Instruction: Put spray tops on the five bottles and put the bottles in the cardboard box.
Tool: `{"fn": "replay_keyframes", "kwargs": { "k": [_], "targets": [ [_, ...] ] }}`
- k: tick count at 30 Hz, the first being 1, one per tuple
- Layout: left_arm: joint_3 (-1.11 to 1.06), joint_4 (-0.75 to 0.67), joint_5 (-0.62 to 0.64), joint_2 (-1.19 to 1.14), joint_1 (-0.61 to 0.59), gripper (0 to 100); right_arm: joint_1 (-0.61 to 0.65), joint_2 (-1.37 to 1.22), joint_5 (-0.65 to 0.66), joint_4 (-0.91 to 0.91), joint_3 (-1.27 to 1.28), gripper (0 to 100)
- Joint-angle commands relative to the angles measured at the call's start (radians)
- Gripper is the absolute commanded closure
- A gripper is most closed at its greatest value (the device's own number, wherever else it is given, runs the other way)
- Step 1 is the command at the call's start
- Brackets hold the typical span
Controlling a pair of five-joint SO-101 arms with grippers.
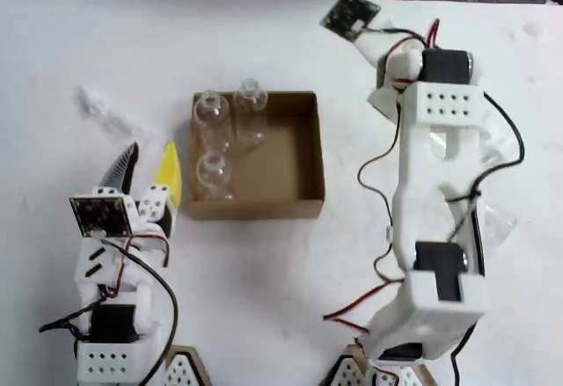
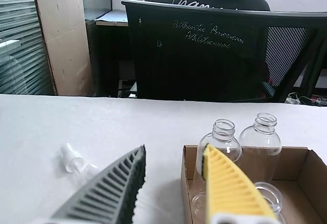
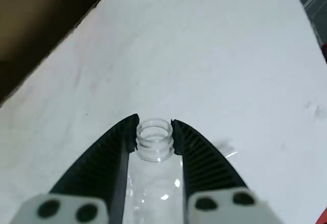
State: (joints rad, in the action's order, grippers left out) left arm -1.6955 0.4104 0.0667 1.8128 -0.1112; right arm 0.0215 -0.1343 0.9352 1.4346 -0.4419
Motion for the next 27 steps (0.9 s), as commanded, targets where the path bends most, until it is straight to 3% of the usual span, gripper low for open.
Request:
{"fn": "replay_keyframes", "kwargs": {
  "k": [1, 12, 27],
  "targets": [
    [0.003, -0.021, -0.012, 0.007, 0.01, 82, 0.016, 0.116, -0.098, 0.004, -0.028, 98.3],
    [0.003, -0.021, -0.012, 0.007, 0.013, 82, 0.015, 0.193, -0.457, -0.004, -0.029, 98.3],
    [0.003, -0.021, -0.012, 0.007, 0.013, 82, 0.013, 0.185, -0.73, -0.004, -0.029, 98.3]
  ]
}}
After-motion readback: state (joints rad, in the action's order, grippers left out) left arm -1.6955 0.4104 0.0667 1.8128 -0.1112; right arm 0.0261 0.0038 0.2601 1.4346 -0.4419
